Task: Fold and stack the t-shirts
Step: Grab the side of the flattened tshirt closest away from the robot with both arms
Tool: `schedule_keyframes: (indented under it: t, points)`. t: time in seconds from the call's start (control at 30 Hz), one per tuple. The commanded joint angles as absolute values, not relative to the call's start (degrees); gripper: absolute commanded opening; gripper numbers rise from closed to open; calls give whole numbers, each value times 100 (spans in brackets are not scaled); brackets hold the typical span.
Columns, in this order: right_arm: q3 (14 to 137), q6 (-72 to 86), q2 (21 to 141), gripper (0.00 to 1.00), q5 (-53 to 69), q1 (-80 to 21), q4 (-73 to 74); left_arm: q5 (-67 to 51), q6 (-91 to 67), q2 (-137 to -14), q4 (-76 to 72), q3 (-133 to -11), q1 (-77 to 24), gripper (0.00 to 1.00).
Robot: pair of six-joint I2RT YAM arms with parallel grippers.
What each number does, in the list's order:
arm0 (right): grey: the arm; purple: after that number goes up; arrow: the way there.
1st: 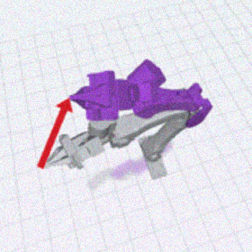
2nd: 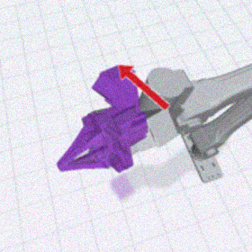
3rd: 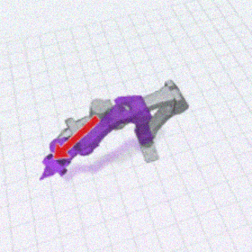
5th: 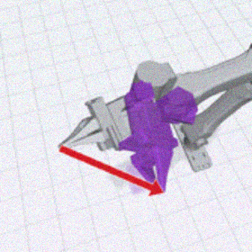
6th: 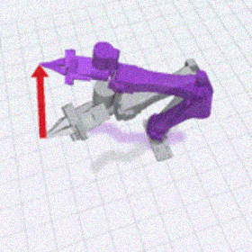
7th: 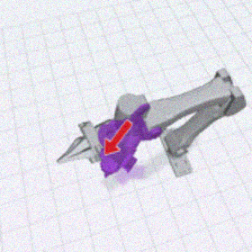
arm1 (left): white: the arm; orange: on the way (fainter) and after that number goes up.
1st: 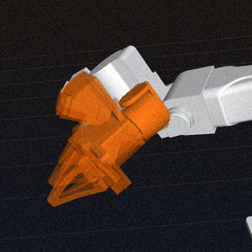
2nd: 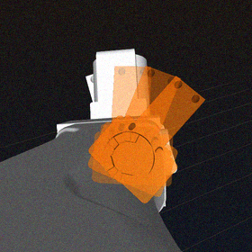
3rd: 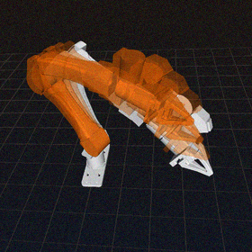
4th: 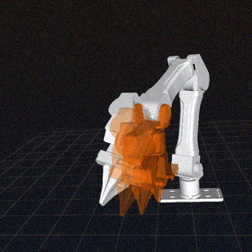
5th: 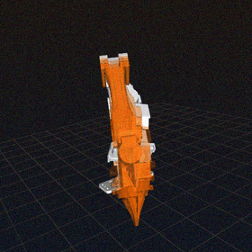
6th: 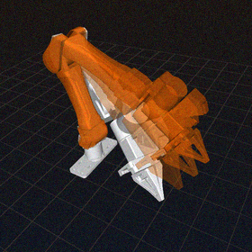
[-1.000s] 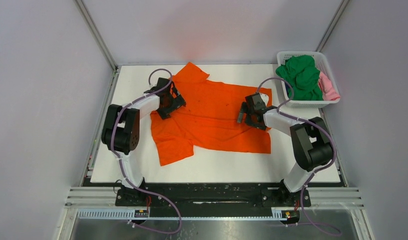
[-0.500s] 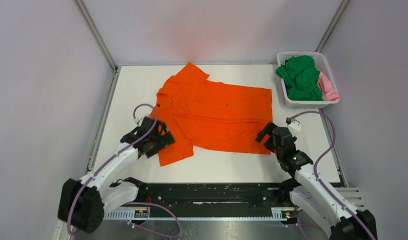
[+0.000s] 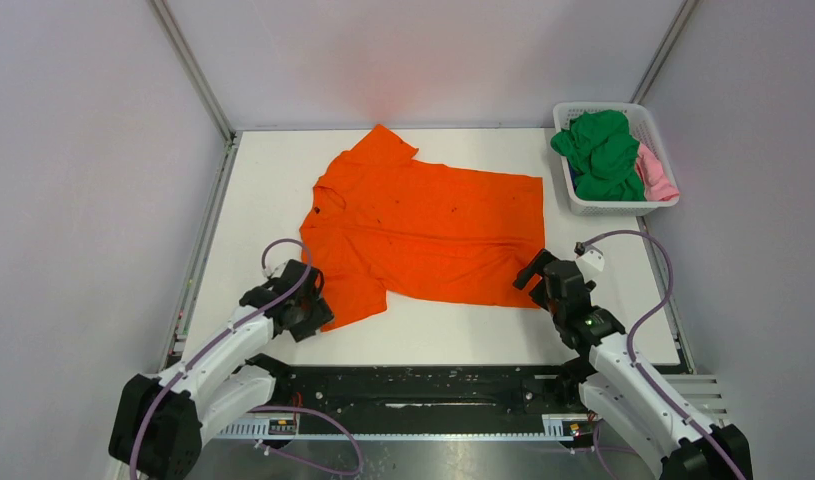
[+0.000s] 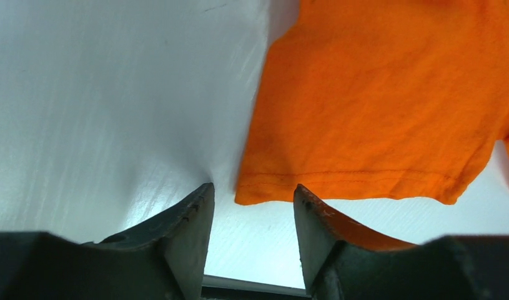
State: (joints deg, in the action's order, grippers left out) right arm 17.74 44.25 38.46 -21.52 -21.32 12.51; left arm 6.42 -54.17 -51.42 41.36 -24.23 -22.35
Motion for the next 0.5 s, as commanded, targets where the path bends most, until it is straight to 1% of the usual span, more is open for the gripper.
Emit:
schedule_keyframes:
  t: [0.0,0.07,0.3,0.37,0.43,0.47]
  points:
    - [2025,4455,4090,99,-2291,-2118,1198,681,-5498,-5540,3861,-2554,-2314,47]
    - [2035,4464,4142,100,-2325,-2113,1204,688,-5468,-5652,3847,-2623,-2389,44]
    - [2024,4460,4069,100,-2429,-2118,1203,805,-5505,-6071,3719,-2796,-2588,42]
    - [1990,4465,4017,99,-2463,-2118,1202,947,-5476,-6232,3736,-2893,-2601,34]
    - [1978,4458,3977,99,-2490,-2117,1200,1094,-5461,-6390,3717,-2971,-2602,29]
    - [1971,4456,3959,100,-2491,-2118,1198,1104,-5445,-6472,3680,-3007,-2602,24]
